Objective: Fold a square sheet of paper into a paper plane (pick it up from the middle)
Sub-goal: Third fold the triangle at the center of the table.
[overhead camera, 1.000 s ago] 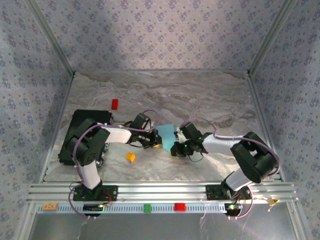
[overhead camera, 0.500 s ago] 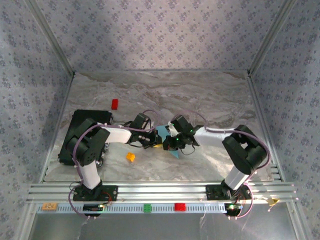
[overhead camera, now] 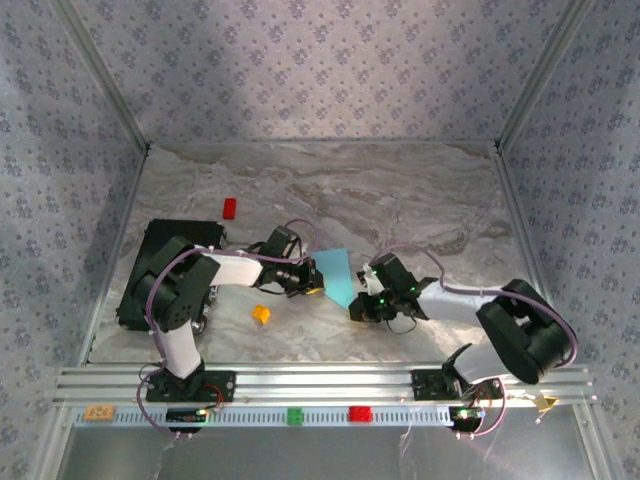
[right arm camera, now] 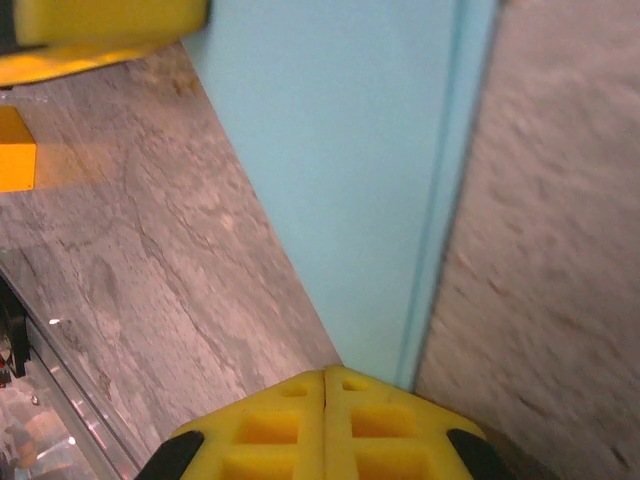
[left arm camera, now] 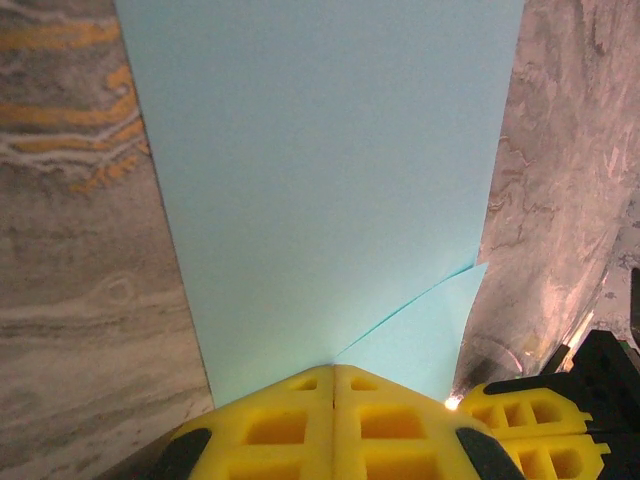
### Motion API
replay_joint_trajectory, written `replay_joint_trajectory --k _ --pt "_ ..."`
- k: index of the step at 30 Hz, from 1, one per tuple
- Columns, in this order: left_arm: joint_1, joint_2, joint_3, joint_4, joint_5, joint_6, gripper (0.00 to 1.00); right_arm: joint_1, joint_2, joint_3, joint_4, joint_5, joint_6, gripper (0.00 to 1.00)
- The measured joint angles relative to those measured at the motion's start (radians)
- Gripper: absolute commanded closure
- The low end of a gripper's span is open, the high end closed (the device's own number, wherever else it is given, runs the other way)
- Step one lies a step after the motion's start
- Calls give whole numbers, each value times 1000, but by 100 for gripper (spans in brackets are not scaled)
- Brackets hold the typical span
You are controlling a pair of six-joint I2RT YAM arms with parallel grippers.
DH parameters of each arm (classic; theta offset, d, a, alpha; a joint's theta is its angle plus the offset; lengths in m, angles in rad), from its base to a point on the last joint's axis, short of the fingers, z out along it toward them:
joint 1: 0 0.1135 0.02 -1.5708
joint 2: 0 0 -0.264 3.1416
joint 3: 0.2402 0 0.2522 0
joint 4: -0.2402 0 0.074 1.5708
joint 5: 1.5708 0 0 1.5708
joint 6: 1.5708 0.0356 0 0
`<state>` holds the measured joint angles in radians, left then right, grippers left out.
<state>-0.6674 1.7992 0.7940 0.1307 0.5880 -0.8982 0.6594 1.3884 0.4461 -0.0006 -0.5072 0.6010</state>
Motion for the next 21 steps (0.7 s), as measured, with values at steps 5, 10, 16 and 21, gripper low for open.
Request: replay_joint_trajectory --k 5,10,16,21 --pt "0 0 2 -1 -1 0 100 -10 -45 -3 -43 2 4 93" --pt "0 0 2 -1 -1 0 100 -11 -37 71 -55 0 -5 93" --pt "0 2 7 -5 -1 0 100 -14 58 153 -28 -6 -11 92" --pt "0 2 8 -7 -1 0 100 -18 89 153 -29 -4 -11 94"
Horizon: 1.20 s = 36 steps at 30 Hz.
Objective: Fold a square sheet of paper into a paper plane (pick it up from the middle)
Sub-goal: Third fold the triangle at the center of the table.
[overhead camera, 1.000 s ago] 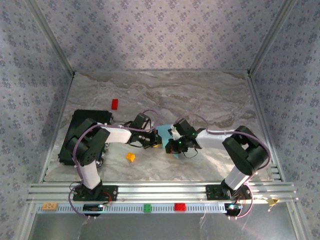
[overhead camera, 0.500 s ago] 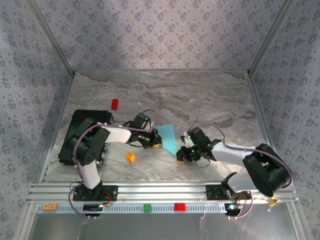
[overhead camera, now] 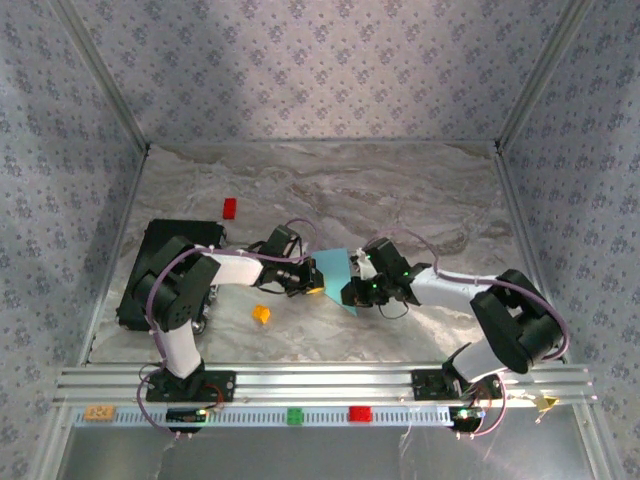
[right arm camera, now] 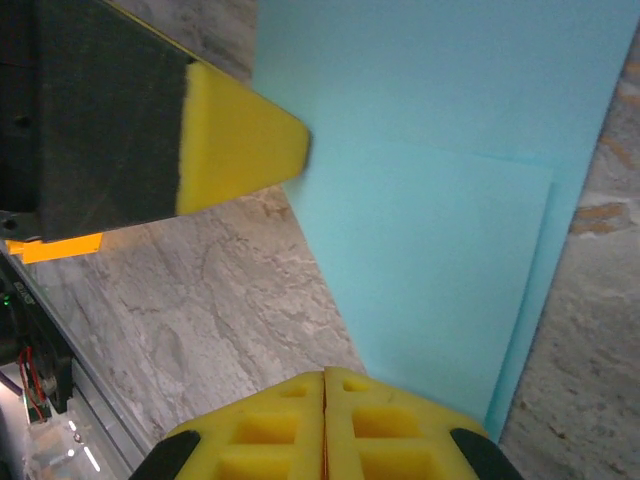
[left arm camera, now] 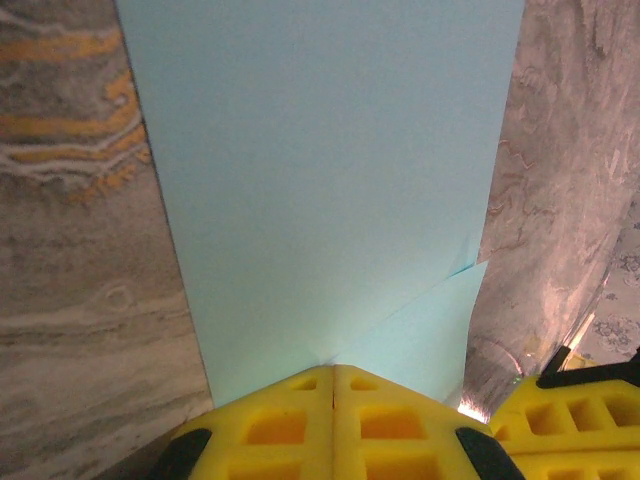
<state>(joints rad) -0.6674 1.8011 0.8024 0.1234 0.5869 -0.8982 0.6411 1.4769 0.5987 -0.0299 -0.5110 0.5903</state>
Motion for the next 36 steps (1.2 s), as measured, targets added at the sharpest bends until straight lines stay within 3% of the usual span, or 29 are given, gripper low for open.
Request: replay_joint_trajectory --k 12,23,36 --pt "-7 -15 21 -21 -39 -4 95 -8 43 -26 12 25 37 100" --pt "-103 -17 31 -5 -56 -31 98 -9 43 -29 20 28 72 100" --pt "-6 9 13 8 -24 1 99 -11 45 -40 52 27 73 100"
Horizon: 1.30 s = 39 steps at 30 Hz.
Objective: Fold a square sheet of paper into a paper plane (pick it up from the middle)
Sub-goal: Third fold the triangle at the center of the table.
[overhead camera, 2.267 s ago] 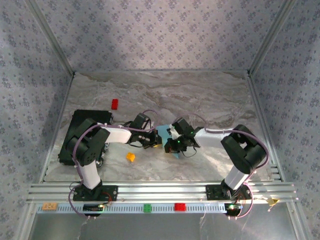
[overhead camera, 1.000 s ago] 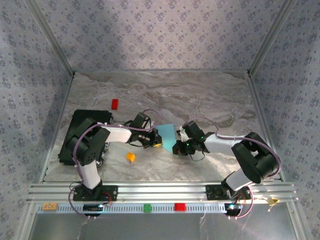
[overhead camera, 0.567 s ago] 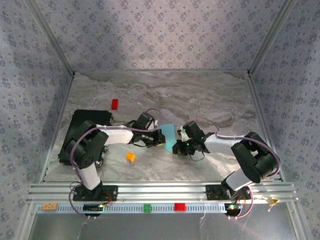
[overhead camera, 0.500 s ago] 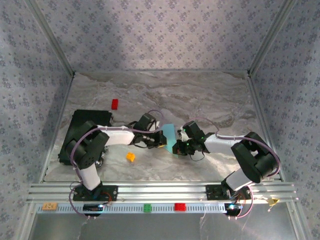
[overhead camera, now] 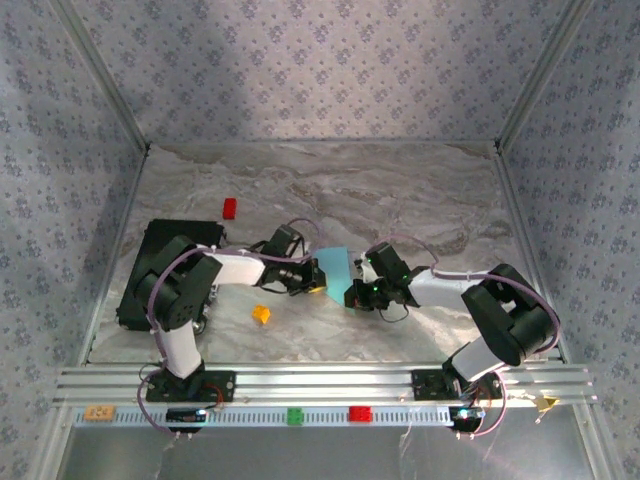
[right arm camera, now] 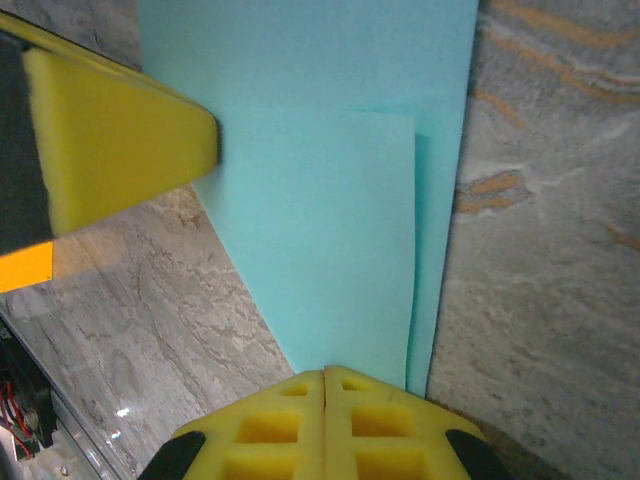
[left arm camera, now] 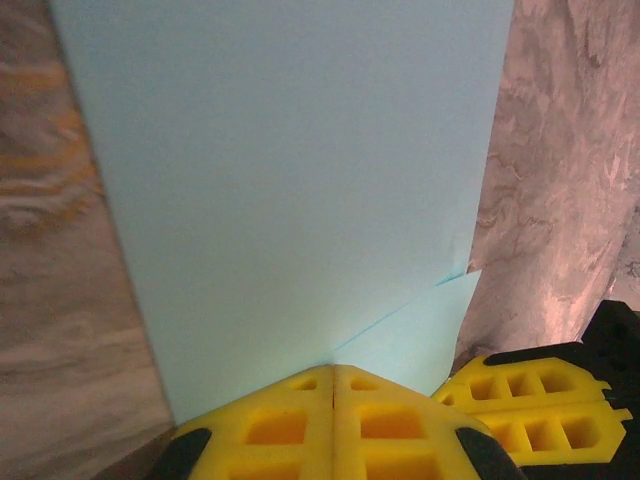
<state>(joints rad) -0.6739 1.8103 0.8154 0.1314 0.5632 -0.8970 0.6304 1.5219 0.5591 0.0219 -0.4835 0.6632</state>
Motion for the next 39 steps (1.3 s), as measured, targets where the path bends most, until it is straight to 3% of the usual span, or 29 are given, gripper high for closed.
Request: replay_joint_trajectory --k 14,19,21,27,36,39 --pt "121 -55 -35 -34 -27 44 97 -11 -6 -7 8 -4 -2 100" --pt "122 -109 -35 -44 -40 29 76 -17 -27 -7 -20 17 -6 96" --pt "122 -145 -34 -48 -48 21 63 -18 -39 -7 -36 31 -7 94" --pt "122 -239 -26 -66 -67 9 41 -24 -51 19 -80 66 -10 89" --pt "122 -270 -12 -102 -100 8 35 -38 -62 91 -119 113 -17 78" --pt "122 -270 -12 -110 -109 7 33 -60 -55 118 -137 124 -33 67"
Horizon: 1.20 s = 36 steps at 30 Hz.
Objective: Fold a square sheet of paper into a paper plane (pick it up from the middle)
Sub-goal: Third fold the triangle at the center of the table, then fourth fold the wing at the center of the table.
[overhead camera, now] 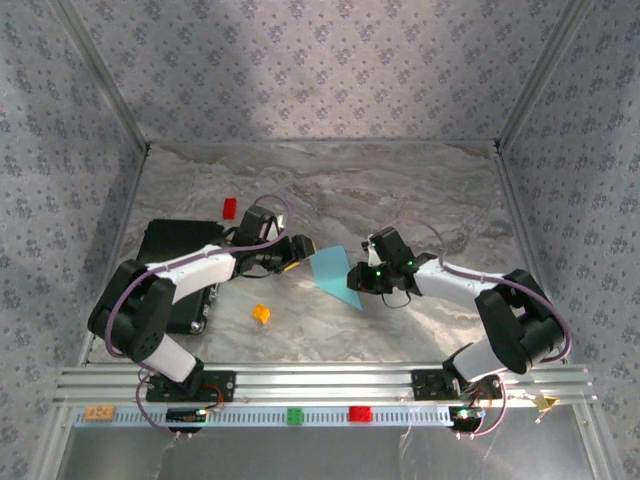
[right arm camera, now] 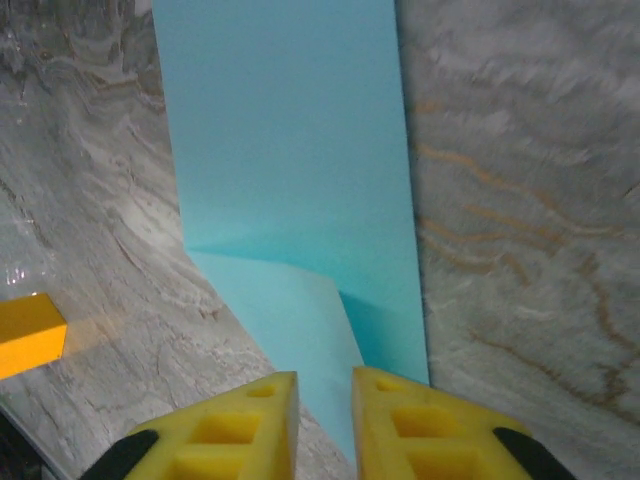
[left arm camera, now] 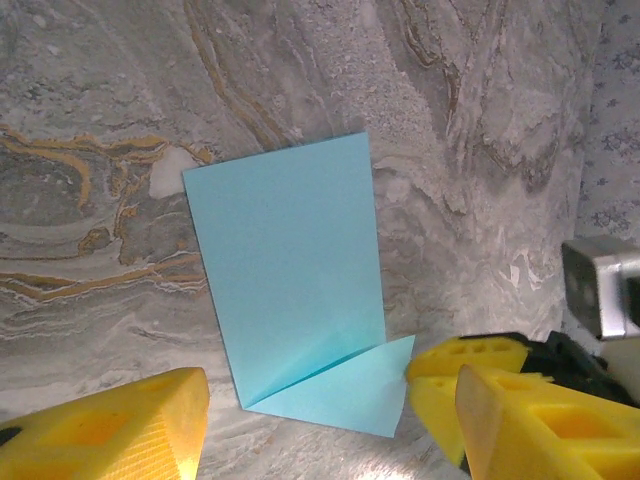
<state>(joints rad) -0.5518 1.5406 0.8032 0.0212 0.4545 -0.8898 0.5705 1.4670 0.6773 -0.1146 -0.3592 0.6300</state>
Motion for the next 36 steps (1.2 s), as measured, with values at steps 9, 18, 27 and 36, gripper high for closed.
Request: replay_joint_trajectory --k 9,18,27,36 --pt "9 0 0 -24 -11 11 30 -61 103 70 -7 -24 -40 66" --pt "13 0 0 -28 -6 6 30 -58 129 70 28 -102 -61 82" --pt "13 0 0 -31 -3 -28 30 -55 129 61 46 -130 -90 88" --pt "13 -81 0 -176 -67 -38 30 -48 128 51 42 -137 -100 86"
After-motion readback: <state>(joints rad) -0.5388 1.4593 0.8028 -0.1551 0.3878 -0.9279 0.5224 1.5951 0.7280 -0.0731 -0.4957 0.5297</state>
